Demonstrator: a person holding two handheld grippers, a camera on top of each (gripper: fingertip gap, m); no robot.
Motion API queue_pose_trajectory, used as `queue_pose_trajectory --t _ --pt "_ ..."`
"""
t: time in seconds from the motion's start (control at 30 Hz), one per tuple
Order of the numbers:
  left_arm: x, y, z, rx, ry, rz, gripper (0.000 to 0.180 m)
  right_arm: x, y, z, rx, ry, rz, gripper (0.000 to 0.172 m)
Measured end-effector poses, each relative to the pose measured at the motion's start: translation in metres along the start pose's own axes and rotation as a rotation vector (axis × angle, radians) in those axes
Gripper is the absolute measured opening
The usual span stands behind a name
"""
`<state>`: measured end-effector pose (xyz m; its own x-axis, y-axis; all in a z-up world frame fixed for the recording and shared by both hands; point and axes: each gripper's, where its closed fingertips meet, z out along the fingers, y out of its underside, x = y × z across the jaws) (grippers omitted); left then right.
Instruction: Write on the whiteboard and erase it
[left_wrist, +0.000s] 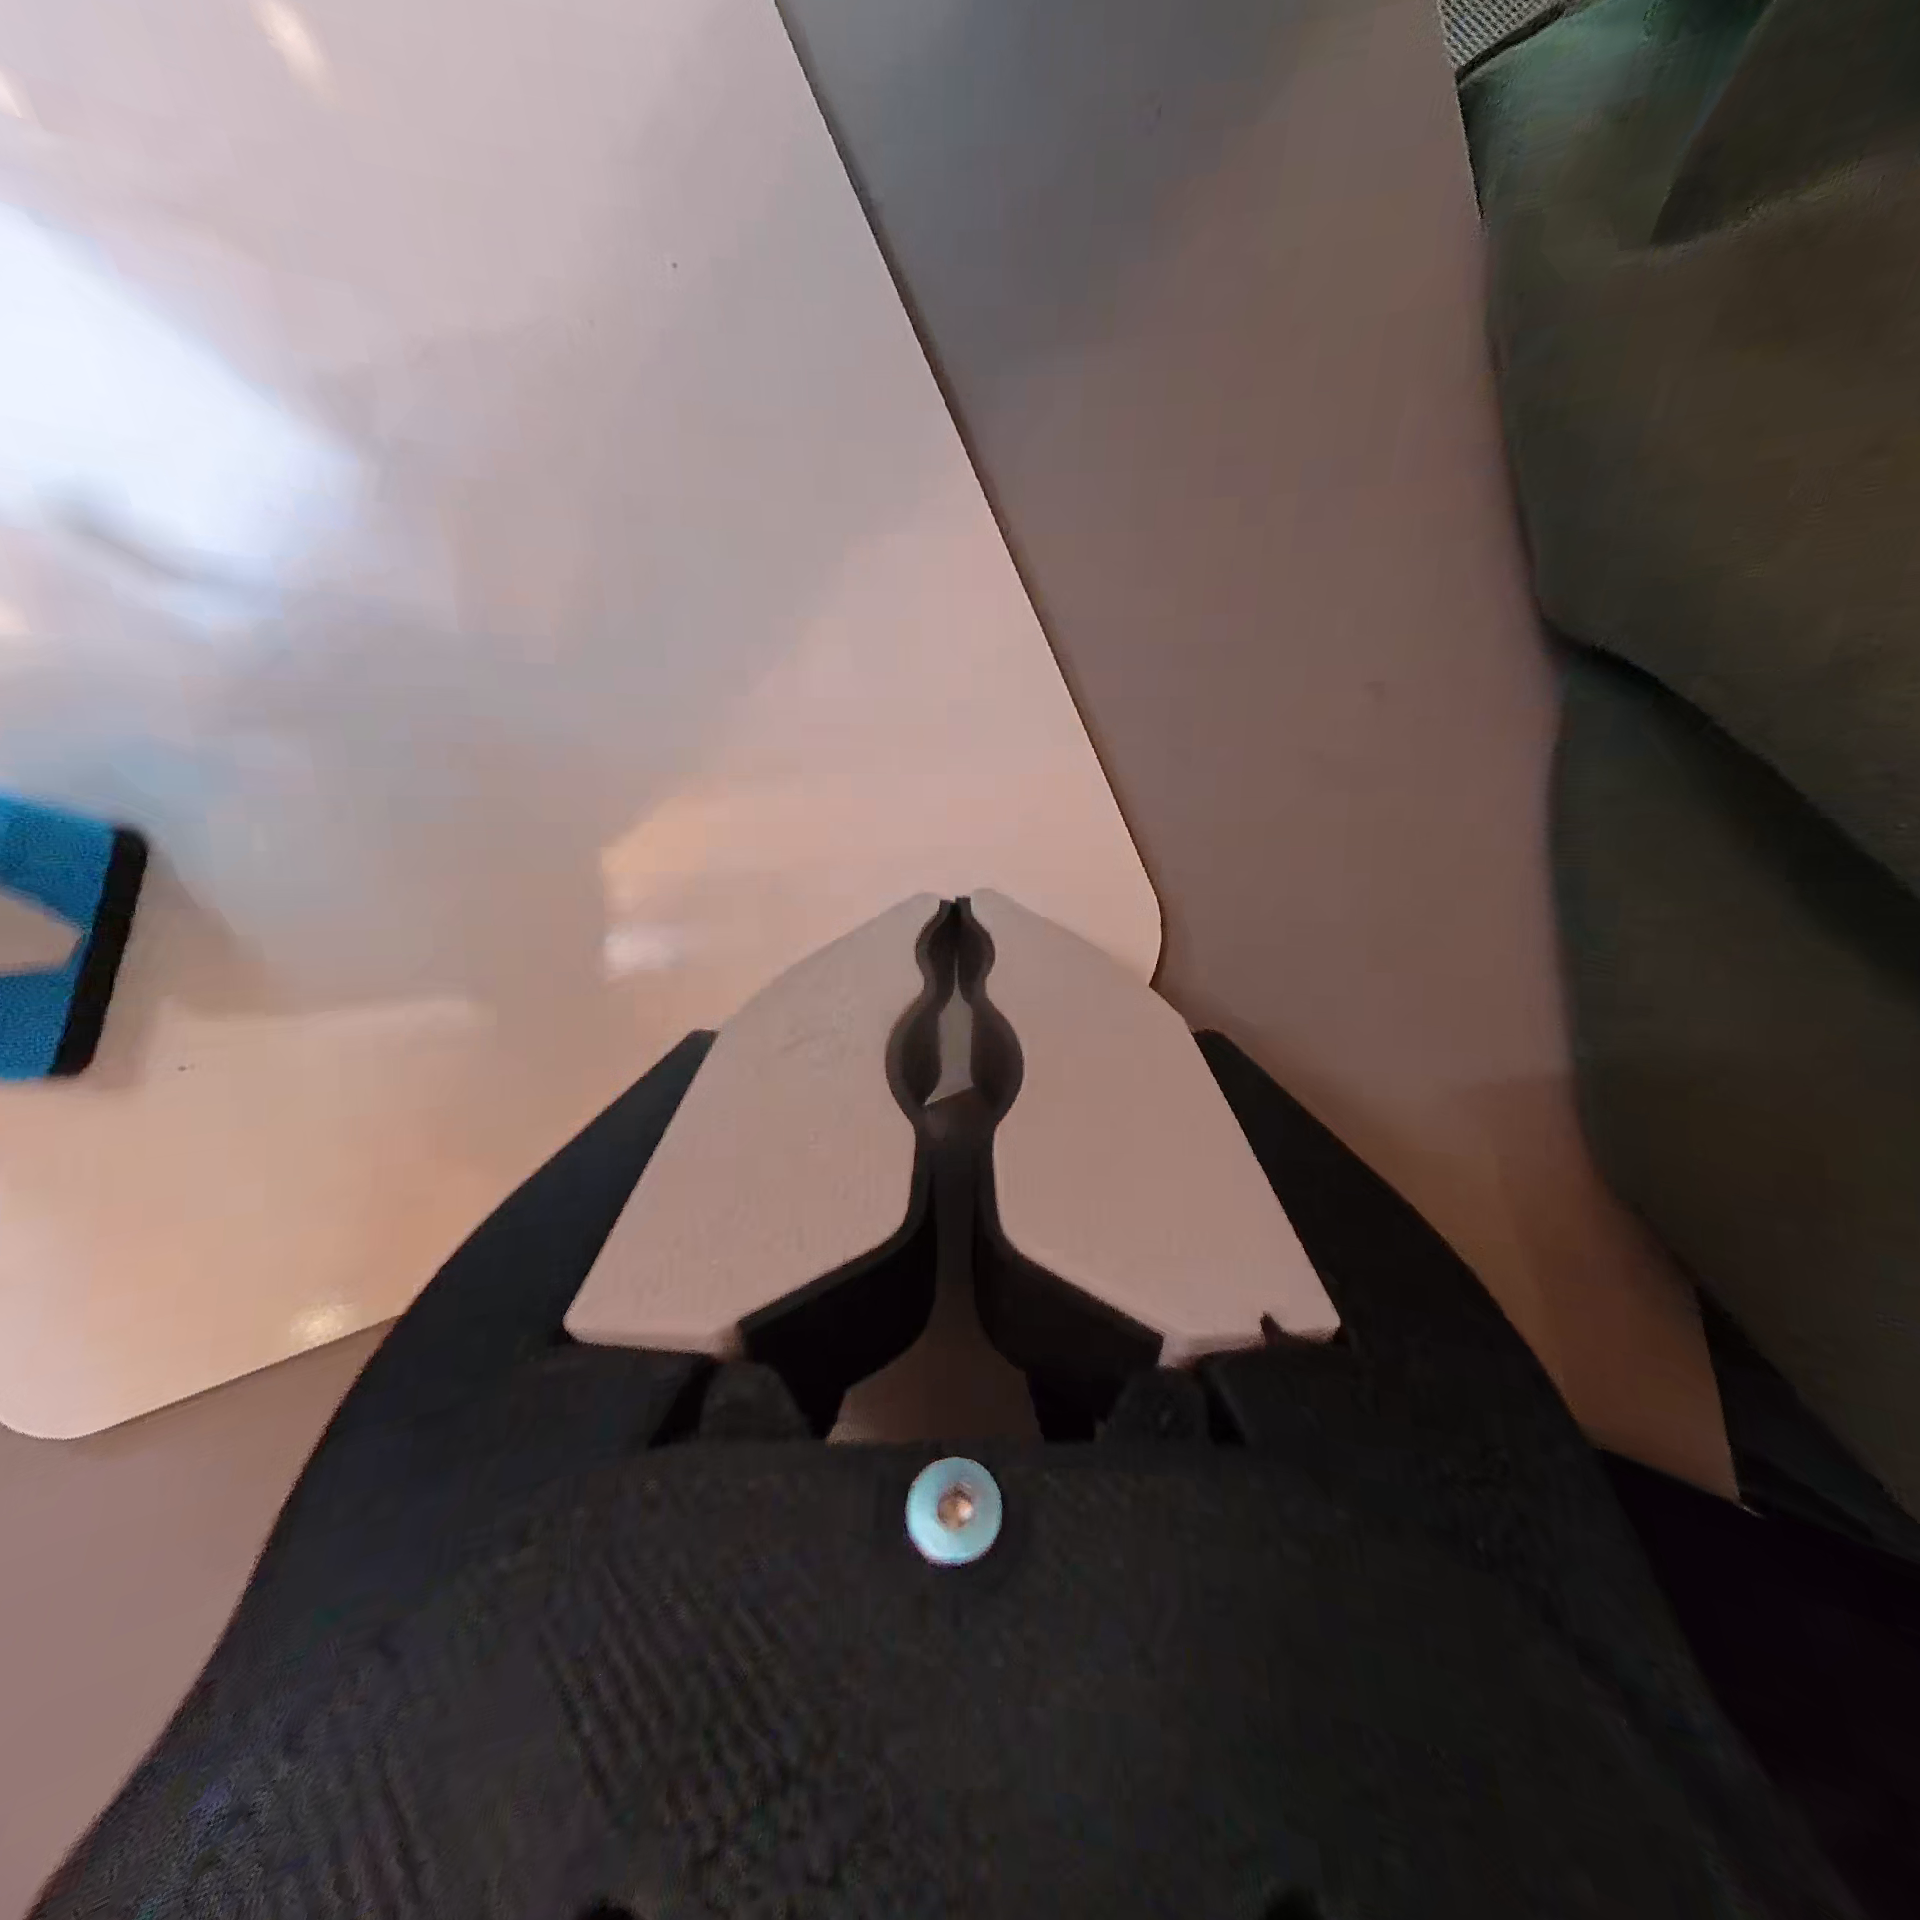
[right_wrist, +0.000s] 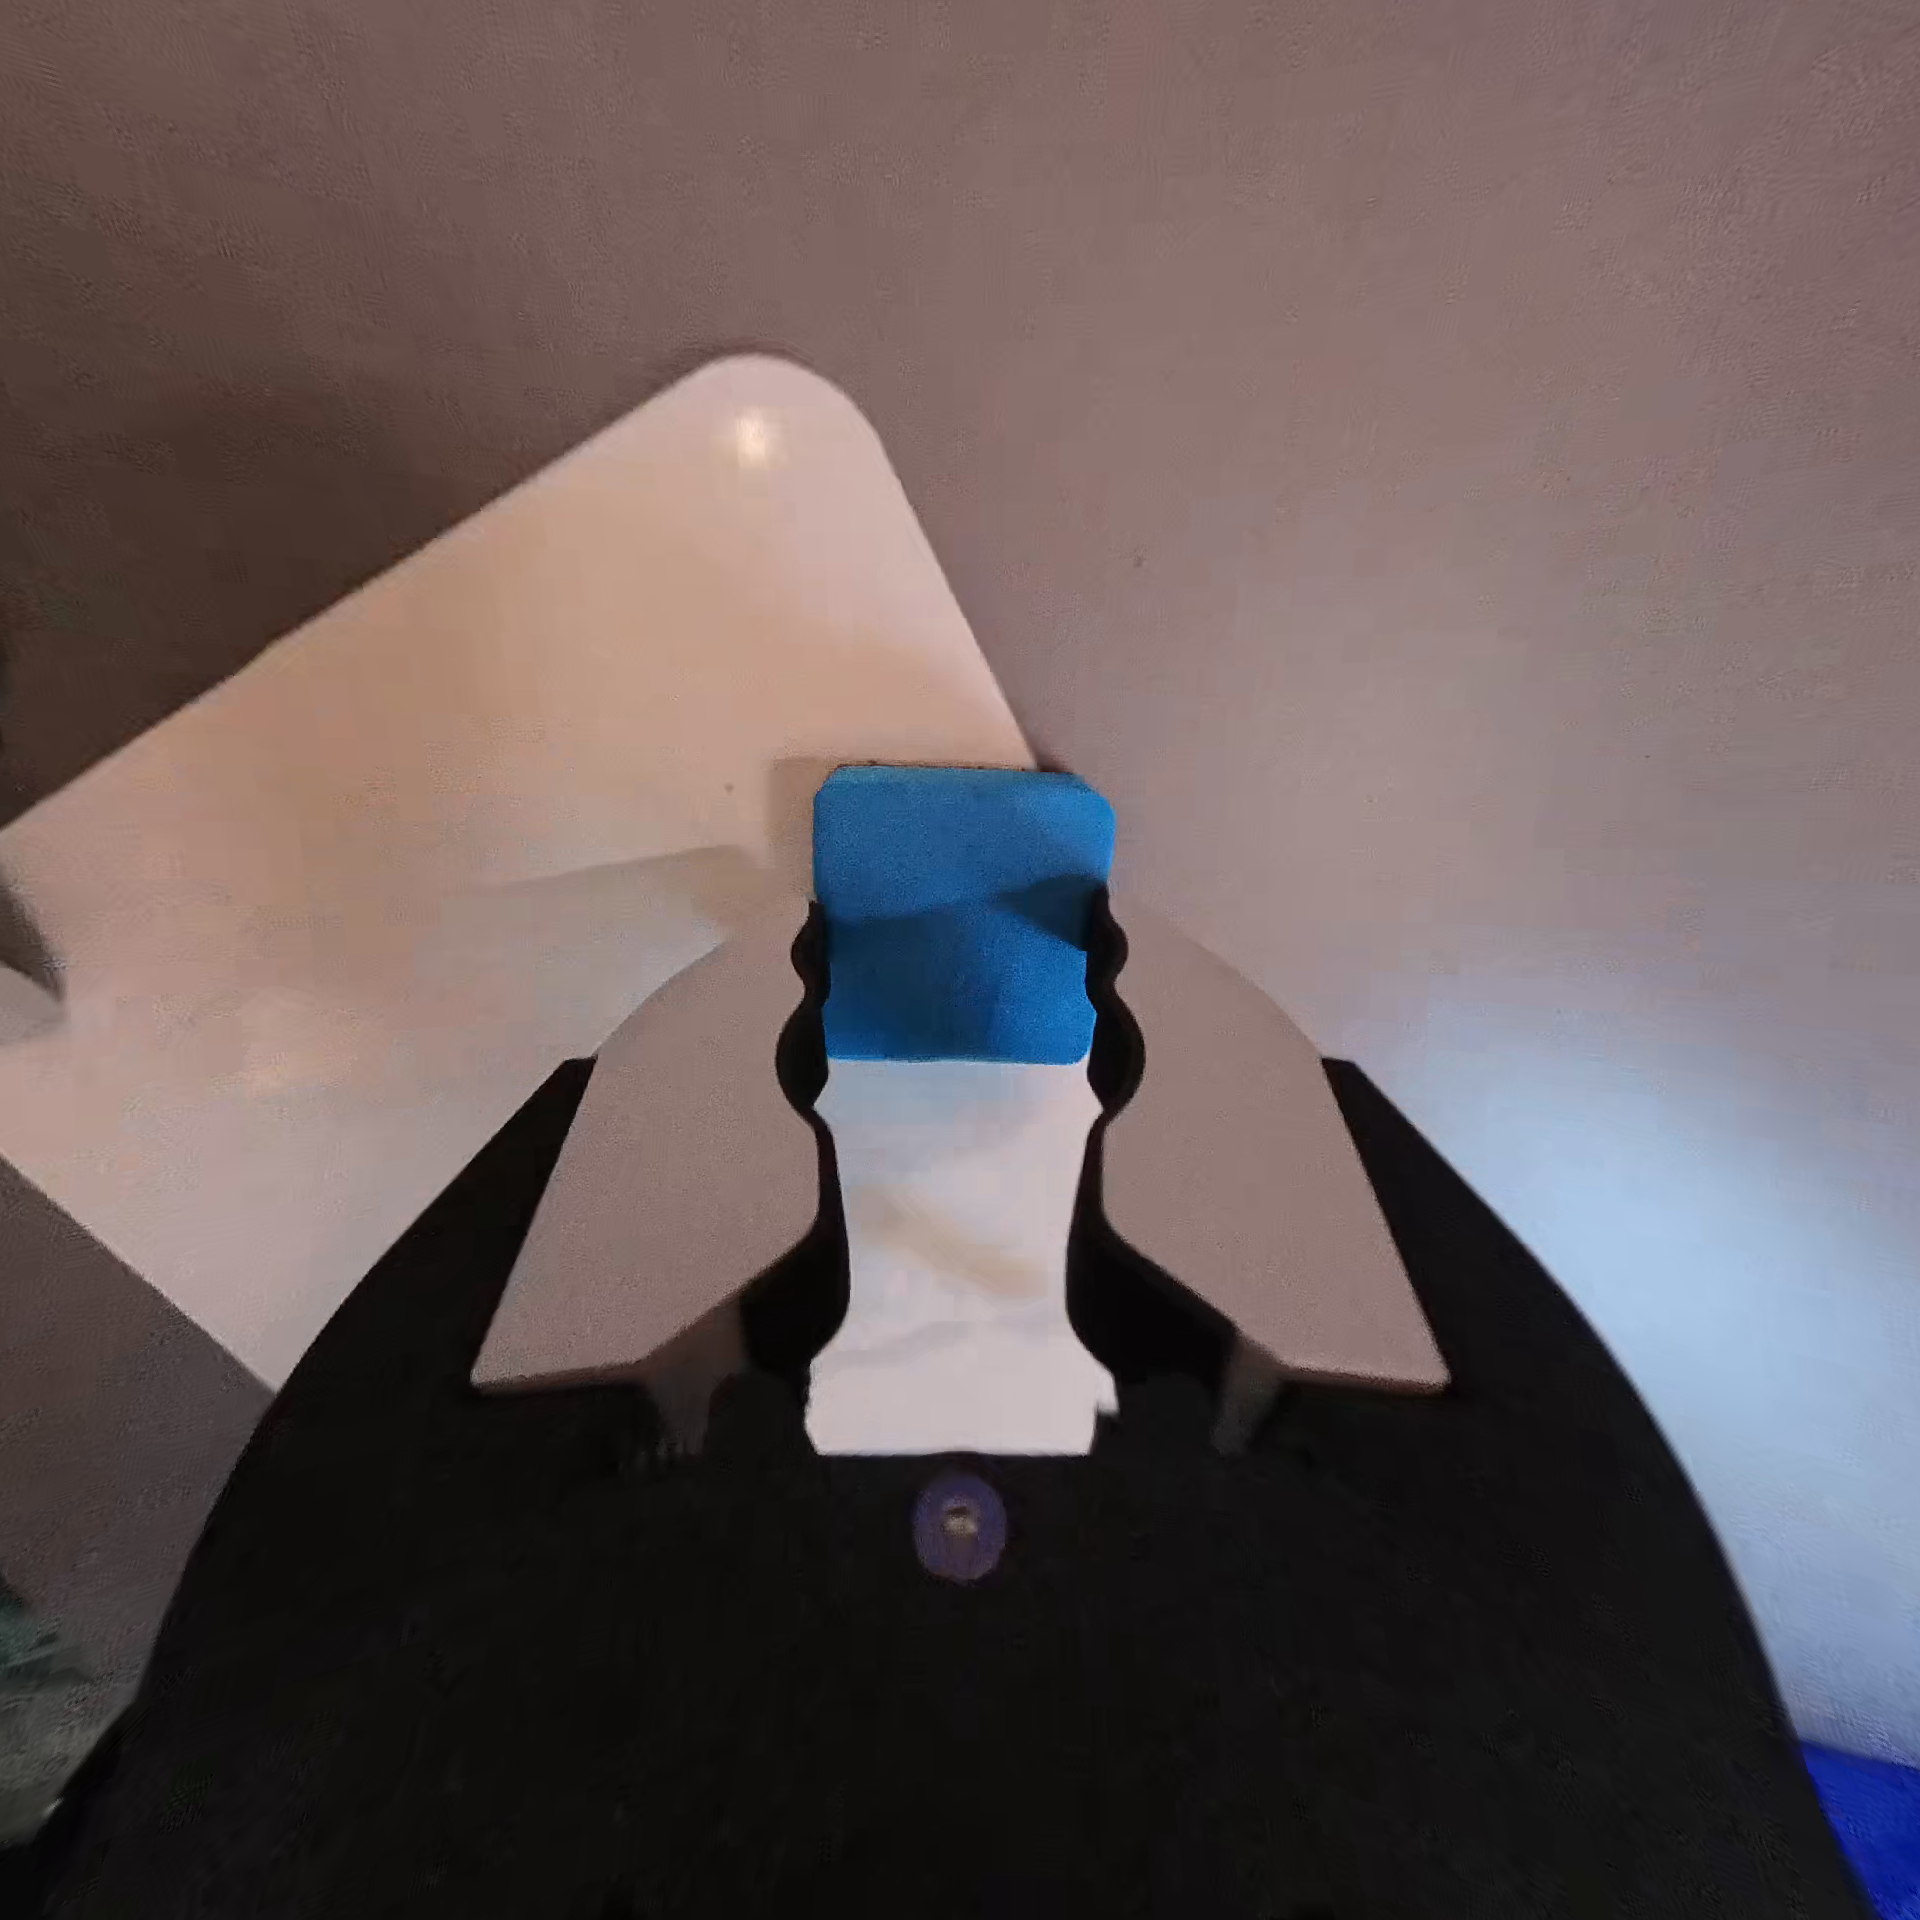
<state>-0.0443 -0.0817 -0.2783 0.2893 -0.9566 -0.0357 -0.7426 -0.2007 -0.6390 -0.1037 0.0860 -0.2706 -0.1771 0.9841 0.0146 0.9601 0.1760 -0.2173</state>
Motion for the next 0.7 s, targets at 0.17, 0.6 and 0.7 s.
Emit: queue_pose_trajectory --t 0.17,0.6,0.7 --pt "0.001 -0.001 0.001 0.011 0.031 -0.004 0.000 -0.076 -0.005 0.000 -0.016 -0.072 -0.245 0.048" --pt "0.002 -0.003 0.002 0.010 0.032 -0.008 0.000 -0.069 -0.027 0.005 0.021 -0.065 -0.242 0.049" --pt "0.002 -0.002 0.001 -0.003 0.007 0.000 0.000 -0.010 -0.028 0.006 0.059 0.018 -0.053 0.048"
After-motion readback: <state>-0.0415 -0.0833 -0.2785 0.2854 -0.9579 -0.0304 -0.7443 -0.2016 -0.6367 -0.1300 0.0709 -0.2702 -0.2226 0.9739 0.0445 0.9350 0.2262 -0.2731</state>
